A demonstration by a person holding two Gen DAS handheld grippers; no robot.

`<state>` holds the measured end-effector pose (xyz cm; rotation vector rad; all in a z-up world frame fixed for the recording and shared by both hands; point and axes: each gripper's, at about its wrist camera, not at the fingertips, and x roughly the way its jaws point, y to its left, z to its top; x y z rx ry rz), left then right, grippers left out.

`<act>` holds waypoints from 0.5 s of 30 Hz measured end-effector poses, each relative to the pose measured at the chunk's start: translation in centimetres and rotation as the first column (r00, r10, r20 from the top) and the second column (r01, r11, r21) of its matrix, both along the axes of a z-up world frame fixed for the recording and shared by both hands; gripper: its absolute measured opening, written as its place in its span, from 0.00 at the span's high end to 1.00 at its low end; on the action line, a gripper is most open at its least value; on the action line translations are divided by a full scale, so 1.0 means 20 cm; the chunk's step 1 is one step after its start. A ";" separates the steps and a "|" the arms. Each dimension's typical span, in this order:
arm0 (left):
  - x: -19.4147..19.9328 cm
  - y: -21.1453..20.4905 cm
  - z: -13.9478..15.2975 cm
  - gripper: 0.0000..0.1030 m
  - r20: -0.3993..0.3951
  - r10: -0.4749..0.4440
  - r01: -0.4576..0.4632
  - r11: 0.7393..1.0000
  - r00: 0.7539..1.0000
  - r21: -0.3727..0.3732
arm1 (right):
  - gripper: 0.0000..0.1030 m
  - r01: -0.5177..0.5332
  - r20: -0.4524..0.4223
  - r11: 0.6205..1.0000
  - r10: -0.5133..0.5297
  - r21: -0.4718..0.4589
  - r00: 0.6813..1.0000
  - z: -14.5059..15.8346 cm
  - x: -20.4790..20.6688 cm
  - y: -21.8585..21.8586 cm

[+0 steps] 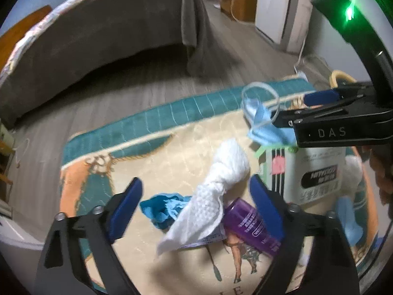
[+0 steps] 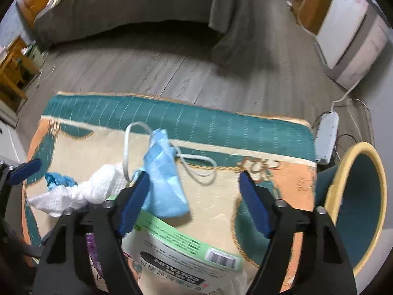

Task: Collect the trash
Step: 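Grasp the blue face mask with the right gripper while the left grasps the white tissue, then lift and carry the mask and tissue toward the bin with both grippers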

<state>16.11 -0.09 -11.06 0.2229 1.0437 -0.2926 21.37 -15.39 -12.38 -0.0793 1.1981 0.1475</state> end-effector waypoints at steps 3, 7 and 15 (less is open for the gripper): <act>0.02 0.00 -0.05 0.27 -0.035 -0.007 0.007 1.000 0.999 0.002 | 0.42 -0.020 -0.029 1.000 0.020 0.013 0.999 -0.05 0.01 0.03; 0.05 -0.01 -0.09 0.30 -0.067 -0.017 0.017 1.000 0.998 0.006 | 0.48 -0.029 -0.052 0.999 0.030 0.023 0.998 -0.09 0.03 0.06; 0.05 0.00 -0.09 0.76 -0.056 -0.026 0.025 1.000 0.998 -0.016 | 0.79 -0.041 -0.063 0.995 0.047 0.087 0.997 -0.09 0.04 0.06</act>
